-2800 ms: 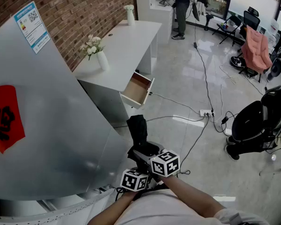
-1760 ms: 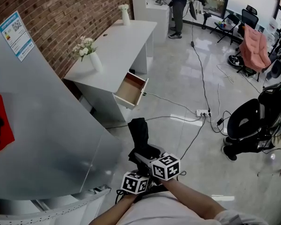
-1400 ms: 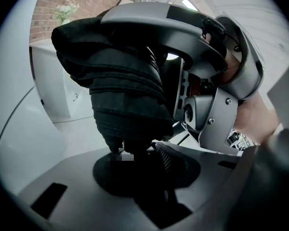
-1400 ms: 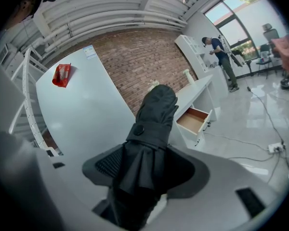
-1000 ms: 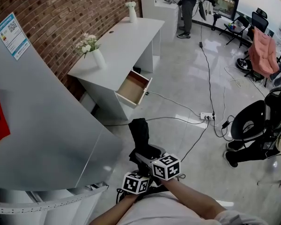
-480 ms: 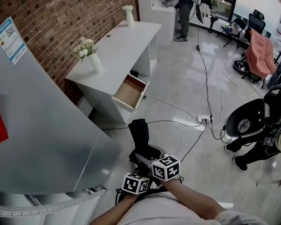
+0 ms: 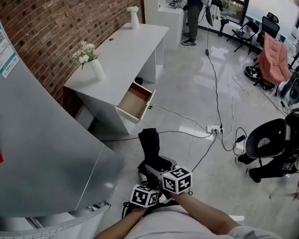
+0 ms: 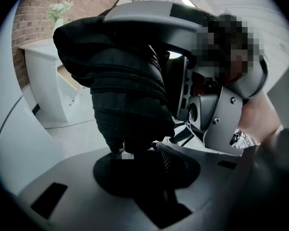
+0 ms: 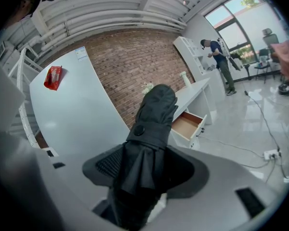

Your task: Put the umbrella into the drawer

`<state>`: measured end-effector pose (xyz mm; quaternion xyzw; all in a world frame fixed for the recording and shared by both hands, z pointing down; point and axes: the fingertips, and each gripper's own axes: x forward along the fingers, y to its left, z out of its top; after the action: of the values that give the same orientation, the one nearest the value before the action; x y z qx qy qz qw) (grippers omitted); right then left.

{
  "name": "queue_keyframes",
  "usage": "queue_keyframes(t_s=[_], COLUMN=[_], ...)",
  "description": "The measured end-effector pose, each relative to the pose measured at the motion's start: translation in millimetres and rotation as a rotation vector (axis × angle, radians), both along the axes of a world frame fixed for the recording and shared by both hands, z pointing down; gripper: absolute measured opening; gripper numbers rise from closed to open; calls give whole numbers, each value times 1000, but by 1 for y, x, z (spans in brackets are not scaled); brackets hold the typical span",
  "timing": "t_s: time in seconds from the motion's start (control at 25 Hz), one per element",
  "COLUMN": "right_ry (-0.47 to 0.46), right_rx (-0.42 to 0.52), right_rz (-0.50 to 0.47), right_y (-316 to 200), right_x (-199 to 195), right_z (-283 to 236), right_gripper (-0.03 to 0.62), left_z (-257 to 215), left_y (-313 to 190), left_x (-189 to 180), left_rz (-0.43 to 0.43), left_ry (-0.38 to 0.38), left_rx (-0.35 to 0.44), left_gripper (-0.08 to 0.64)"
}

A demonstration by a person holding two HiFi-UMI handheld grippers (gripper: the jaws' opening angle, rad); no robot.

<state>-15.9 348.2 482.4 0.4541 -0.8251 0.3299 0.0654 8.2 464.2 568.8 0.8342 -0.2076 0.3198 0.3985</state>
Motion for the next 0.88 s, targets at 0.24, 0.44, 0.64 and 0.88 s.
queue_keyframes(t_s=[0.24, 0.44, 0.64, 0.88], right_ry=[-4, -10, -4, 9], right_rx=[-24, -52, -78, -100], right_rz=[7, 10, 22, 51], right_y=[-26, -50, -80, -117], right_x=[6, 4, 5, 12], right_z=[8, 16, 23, 31], right_gripper=[287, 287, 287, 285], left_z=[4, 10, 17, 20], left_y=[-25, -45, -72, -107], left_x=[3, 1, 1, 6], left_rz=[7, 7, 16, 38], left_ry=[-8, -15, -9, 16], left_rx=[-15, -51, -80, -102], left_gripper=[137, 137, 137, 137])
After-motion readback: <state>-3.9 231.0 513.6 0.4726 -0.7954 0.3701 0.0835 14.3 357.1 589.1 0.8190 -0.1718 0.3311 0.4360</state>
